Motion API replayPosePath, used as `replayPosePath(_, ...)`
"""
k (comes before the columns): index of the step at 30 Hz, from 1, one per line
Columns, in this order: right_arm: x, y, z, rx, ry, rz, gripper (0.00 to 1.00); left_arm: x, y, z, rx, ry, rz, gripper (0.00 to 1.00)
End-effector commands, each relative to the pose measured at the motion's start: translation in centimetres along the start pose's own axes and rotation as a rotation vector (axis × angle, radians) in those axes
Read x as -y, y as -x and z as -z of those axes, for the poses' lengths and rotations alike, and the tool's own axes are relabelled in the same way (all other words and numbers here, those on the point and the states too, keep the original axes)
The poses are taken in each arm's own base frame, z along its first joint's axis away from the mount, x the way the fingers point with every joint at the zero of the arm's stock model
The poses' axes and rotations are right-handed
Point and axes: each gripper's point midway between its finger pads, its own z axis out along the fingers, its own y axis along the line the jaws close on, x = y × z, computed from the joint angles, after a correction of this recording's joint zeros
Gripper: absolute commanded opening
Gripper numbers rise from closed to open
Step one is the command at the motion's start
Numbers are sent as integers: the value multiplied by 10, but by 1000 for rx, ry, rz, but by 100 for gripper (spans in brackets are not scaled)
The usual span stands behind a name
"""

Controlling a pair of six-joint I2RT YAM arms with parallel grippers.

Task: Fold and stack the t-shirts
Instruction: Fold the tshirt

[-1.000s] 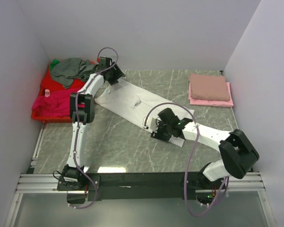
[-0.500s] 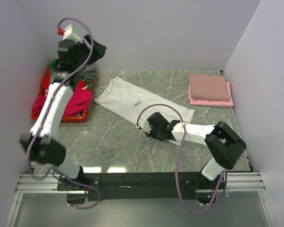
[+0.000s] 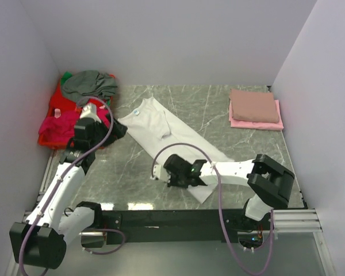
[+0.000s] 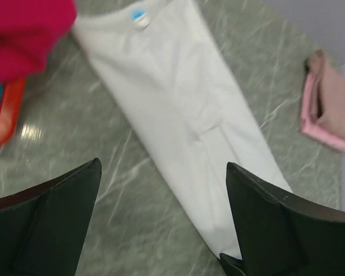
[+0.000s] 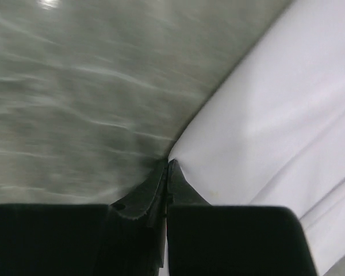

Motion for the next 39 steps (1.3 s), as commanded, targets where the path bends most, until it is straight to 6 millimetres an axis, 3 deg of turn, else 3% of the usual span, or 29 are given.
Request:
replayPosePath(1,-47,18,3,-3,167,8,2,1,-8,11,6,-35,46,95)
replayPosePath(5,-39,51,18,32,194,19,44,-8,-19,13,-1,-18,54,95)
replayPosePath(7,-21,51,35,49,196,44,54,-11,-25,10,-11,-28,53,95)
replayPosePath(8,-10,67,53,122,210,45,62,-8,-29,8,-23,-49,54,95)
replayPosePath(10,16,80,76,207,225,27,67,-13,-44,-2,-73,-55,59,95)
replayPosePath(11,47,75,85,261,227,-60,68,-10,-43,-8,-66,-81,58,94)
replayPosePath(12,62,75,88,284,228,-94,68,-14,-56,-17,-114,-79,64,94)
replayPosePath(13,86,75,86,292,216,-144,68,-15,-58,-24,-123,-78,70,93)
replayPosePath(14,118,60,84,296,188,-233,68,-13,-56,-32,-115,-94,73,90)
replayPosePath(15,129,60,83,337,227,-307,68,-23,-66,-46,-166,-51,88,88)
replayPosePath(16,150,66,87,376,224,-352,68,-24,-64,-56,-165,-41,96,86)
replayPosePath(17,166,51,72,372,263,-441,68,-26,-66,-65,-180,-28,100,82)
replayPosePath(19,175,55,65,417,353,-527,68,-38,-65,-92,-194,46,110,78)
replayPosePath(24,196,41,64,435,322,-603,68,-61,-68,-146,-249,206,134,60)
replayPosePath(28,206,29,68,451,289,-637,68,-74,-78,-172,-290,307,115,56)
replayPosePath(35,211,16,71,465,294,-684,68,-99,-86,-207,-335,444,92,32)
replayPosePath(39,213,14,77,471,285,-687,68,-95,-72,-236,-331,450,61,28)
